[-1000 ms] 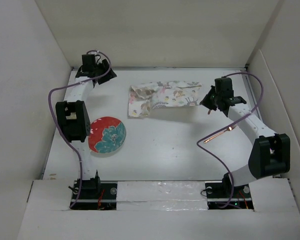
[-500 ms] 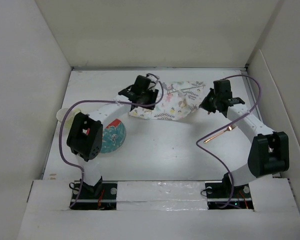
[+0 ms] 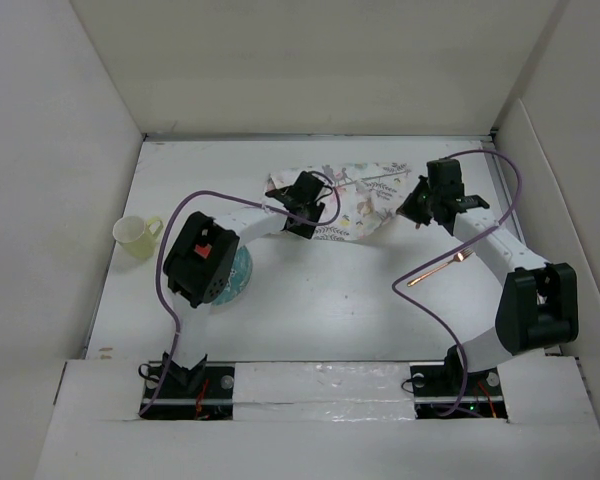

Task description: Set the dinner table for one person

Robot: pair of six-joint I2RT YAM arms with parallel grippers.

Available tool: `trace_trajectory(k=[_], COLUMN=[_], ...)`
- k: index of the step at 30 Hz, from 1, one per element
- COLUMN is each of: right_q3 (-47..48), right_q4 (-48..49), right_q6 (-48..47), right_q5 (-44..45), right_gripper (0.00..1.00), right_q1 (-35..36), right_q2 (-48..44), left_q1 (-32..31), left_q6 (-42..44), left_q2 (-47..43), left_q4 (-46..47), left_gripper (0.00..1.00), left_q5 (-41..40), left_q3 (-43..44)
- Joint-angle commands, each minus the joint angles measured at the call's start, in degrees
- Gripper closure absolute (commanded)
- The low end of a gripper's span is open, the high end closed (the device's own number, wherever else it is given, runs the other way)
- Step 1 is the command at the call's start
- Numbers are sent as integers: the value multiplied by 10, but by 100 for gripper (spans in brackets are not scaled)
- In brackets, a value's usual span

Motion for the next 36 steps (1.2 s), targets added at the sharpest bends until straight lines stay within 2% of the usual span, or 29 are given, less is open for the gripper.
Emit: trace_trajectory(k=[1, 10, 13, 15, 17, 22, 27, 32, 34, 36], right_q3=[-12, -13, -13, -13, -11, 0, 21, 75, 112, 141], right_q4=[30, 28, 29, 29, 27, 23, 13, -13, -21, -36], right_q6=[-2, -4, -4, -3, -3, -5, -2, -5, -9, -15], right_q5=[-10, -11, -12, -11, -8, -5, -8, 5, 14, 39], right_gripper=[100, 100, 100, 100, 100, 100, 100, 100, 100, 100], right_q1=[-4, -4, -4, -4, -4, -4, -4, -4, -4, -9], right_q2=[-8, -12, -11, -11, -12, -16, -39, -105, -126, -157], left_q1=[2, 7, 7, 12, 12, 35, 99, 192, 236, 275], left_q6=[-15, -24, -23, -25, -26, -24, -38, -125, -157, -223], left_q2=[-9, 20, 22, 18, 0, -39, -99, -200, -236, -263], left_q4=[5, 16, 18, 18, 23, 17, 6, 15, 19, 36], left_gripper=[57, 66, 76, 92, 100, 100, 100, 100, 100, 100], left_q5=[-47, -43, -42, -49, -52, -42, -10, 124, 141, 197], left_q3=[14, -5, -9, -12, -14, 5, 34, 65, 86, 81])
